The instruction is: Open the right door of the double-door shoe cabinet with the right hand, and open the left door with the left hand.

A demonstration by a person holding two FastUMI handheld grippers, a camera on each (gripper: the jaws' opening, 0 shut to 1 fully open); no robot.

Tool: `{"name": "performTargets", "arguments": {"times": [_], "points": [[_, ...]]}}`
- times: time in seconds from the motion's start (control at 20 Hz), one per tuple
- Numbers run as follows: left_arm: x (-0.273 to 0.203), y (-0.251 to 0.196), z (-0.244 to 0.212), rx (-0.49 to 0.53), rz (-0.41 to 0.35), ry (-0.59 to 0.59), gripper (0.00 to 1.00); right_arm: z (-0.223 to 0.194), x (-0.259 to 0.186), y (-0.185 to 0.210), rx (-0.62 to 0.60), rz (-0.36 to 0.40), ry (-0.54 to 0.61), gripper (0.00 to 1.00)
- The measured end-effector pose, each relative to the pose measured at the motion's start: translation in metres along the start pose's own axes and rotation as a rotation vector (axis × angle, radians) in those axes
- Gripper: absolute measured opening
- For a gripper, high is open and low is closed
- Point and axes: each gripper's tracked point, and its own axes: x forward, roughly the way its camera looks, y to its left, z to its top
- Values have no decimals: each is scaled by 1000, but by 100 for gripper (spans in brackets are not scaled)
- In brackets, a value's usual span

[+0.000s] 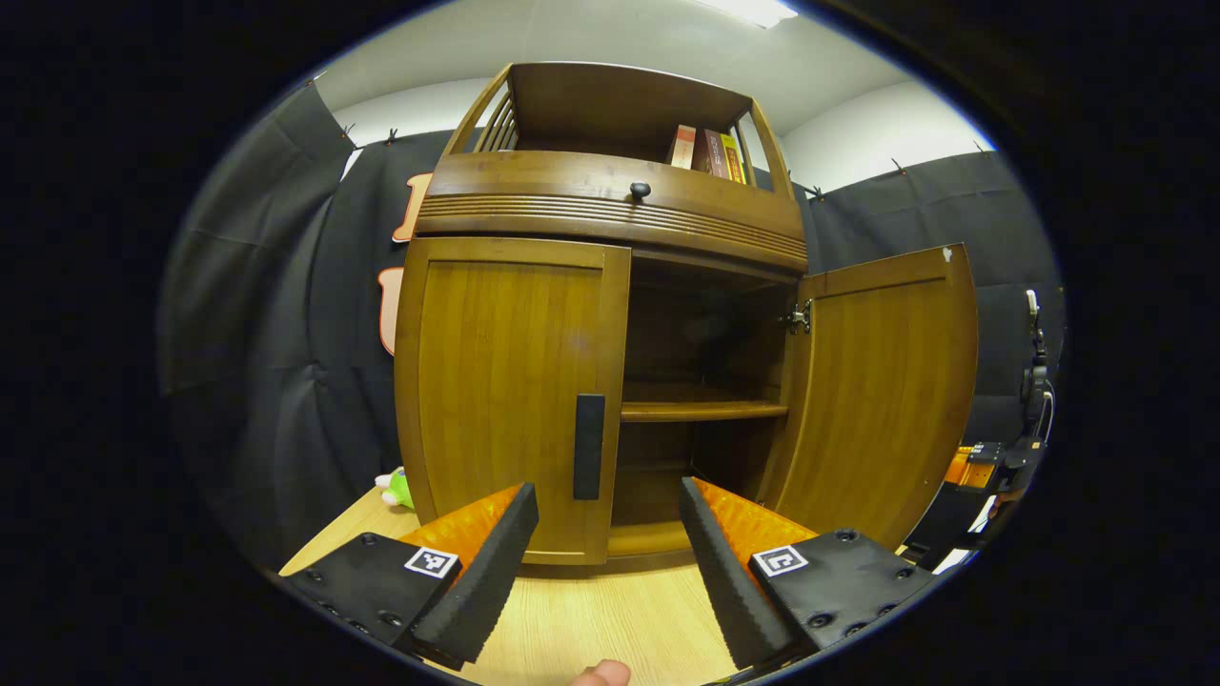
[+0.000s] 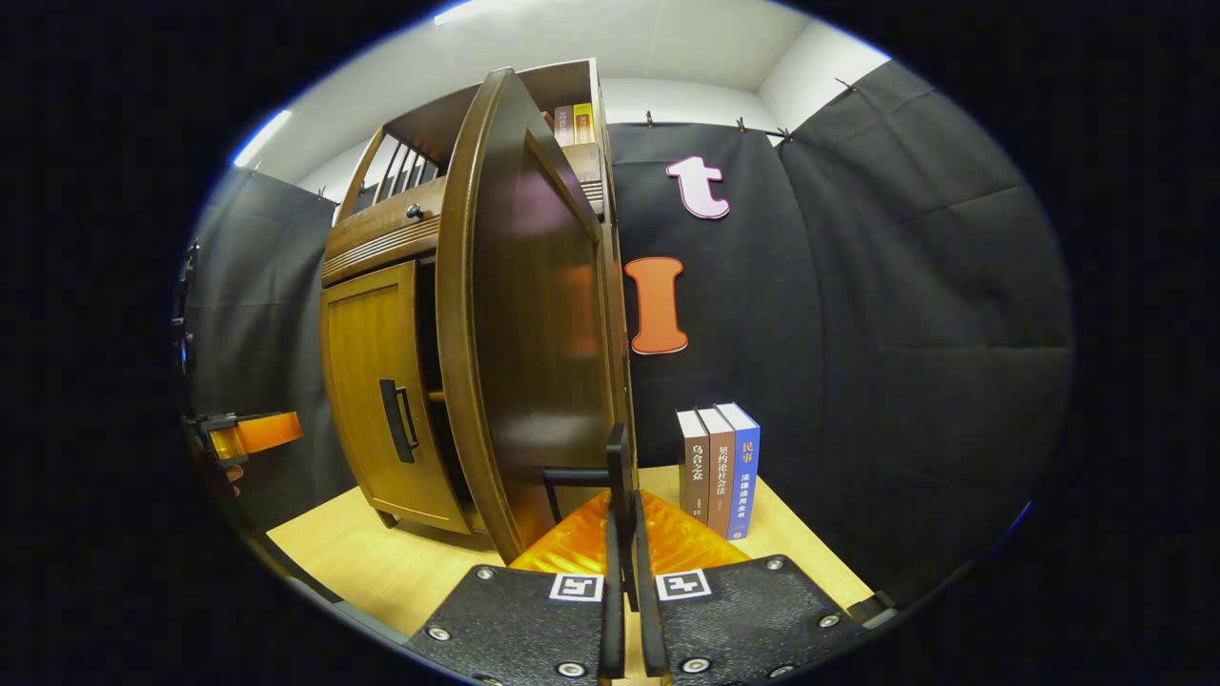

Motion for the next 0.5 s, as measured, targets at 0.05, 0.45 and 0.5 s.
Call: {"name": "performTargets", "arguments": {"times": [0.05, 0.45, 0.5], "points": [[0, 2, -2, -2, 5, 4, 93, 0, 0, -3, -4, 14, -3, 21], [6, 16, -12, -19, 47, 23, 95, 2, 3, -29, -3, 103, 4, 7], [8, 17, -12, -19, 49, 23, 93, 3, 4, -30, -5, 115, 6, 7]]}}
